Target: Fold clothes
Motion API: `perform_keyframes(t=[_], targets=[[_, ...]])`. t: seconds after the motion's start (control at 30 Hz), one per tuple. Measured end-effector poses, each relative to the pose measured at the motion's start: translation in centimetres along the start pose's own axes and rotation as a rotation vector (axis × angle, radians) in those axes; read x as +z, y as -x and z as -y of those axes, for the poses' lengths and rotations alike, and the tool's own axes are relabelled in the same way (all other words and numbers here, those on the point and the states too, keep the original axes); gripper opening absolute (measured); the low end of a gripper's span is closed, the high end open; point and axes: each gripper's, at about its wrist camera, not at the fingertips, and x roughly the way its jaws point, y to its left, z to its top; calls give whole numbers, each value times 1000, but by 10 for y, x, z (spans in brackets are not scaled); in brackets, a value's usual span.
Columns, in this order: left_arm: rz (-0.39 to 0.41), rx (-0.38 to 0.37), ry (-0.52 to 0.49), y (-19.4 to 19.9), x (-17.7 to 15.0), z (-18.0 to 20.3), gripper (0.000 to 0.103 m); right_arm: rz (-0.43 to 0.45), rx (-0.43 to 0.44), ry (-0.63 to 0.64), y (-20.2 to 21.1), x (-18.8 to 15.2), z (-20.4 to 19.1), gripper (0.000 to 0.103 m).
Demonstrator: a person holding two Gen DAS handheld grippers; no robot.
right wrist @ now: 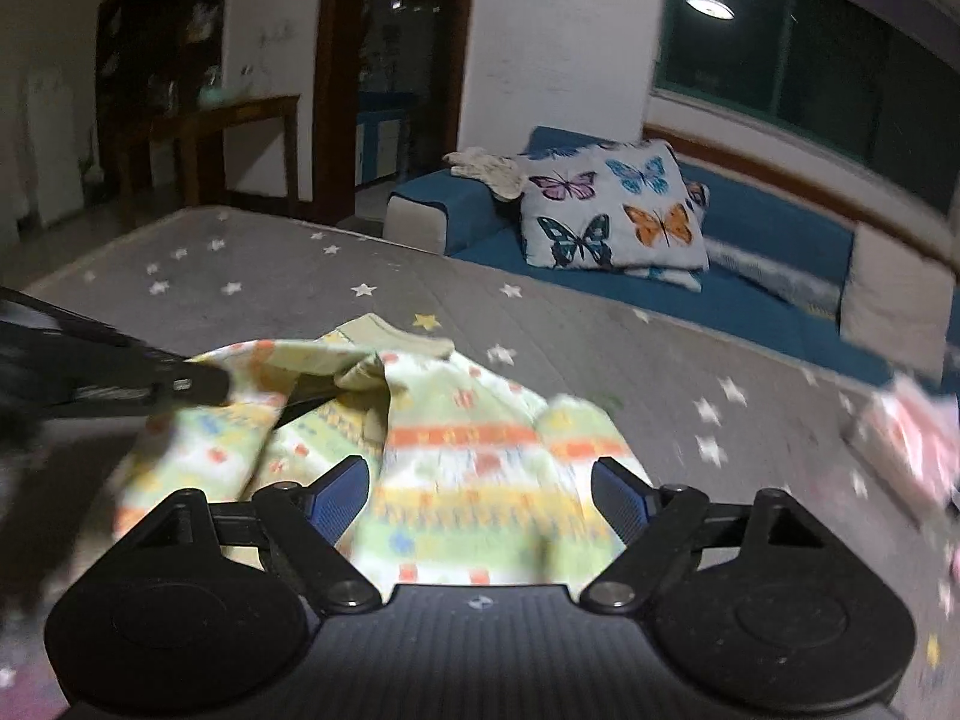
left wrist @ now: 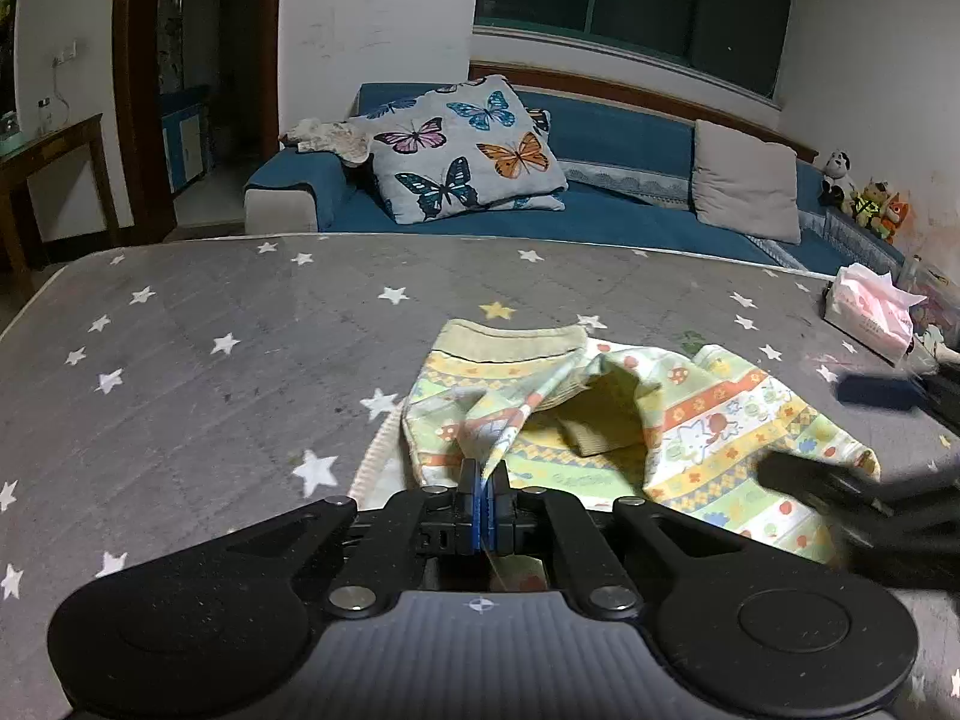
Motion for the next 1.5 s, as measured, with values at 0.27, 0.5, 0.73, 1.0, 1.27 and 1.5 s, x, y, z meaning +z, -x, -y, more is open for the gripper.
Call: perform_keyframes(t=[0.27, 0.5, 0.73, 1.0, 1.27, 1.5], targets=[[-8, -4, -45, 4, 4, -6, 11, -30, 1, 109, -65, 26, -16, 84], [13, 9, -194, -16, 20, 24, 45, -81, 28, 84, -79, 27, -11, 36], [-27, 24, -156, -41, 23, 18, 3, -51, 6, -25, -45, 20, 23, 6], [59, 115, 19, 18, 9, -27, 2, 28, -87, -164, 28, 7, 75, 3], [116, 164, 133, 80, -35, -55, 2, 4, 9, -144, 34, 2, 55, 17], [71, 152, 205, 90, -71, -71, 2, -22, 68, -81, -18, 20, 10, 42]])
